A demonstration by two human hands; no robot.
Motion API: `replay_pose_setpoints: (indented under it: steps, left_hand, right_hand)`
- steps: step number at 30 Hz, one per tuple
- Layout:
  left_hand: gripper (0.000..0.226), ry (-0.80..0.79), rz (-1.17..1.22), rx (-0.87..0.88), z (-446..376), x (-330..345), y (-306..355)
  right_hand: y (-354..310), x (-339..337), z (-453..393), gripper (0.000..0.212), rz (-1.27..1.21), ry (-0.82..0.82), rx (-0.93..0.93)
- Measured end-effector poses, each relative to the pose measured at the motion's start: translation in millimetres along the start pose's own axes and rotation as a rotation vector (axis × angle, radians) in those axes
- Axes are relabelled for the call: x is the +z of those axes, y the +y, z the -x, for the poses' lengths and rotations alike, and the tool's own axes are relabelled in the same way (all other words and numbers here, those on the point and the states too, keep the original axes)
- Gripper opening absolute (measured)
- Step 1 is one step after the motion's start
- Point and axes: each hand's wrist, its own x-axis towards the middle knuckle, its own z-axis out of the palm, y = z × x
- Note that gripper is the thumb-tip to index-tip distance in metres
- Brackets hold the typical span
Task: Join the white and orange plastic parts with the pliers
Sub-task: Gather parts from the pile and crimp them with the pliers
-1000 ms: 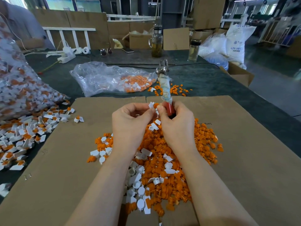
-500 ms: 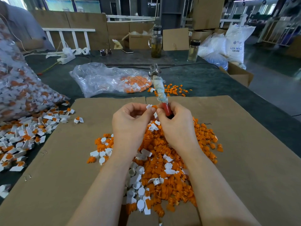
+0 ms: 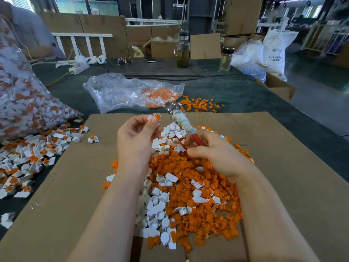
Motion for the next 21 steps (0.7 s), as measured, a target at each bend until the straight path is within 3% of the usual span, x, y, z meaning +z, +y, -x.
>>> replay_pose_setpoints:
  steps: [10,21]
  left_hand:
    - [0.009,-0.049,0.001,0.014,-1.7,-3.9,3.3]
    - [0.012,-0.010,0.015,0.018,-2.8,-3.8,4.2]
  right_hand:
    - [-3.4,0.6,2.5,0.021,0.078,-0.128,0.008]
    - [-8.1,10.4,1.9,0.016,0.220,-0.064,-0.067]
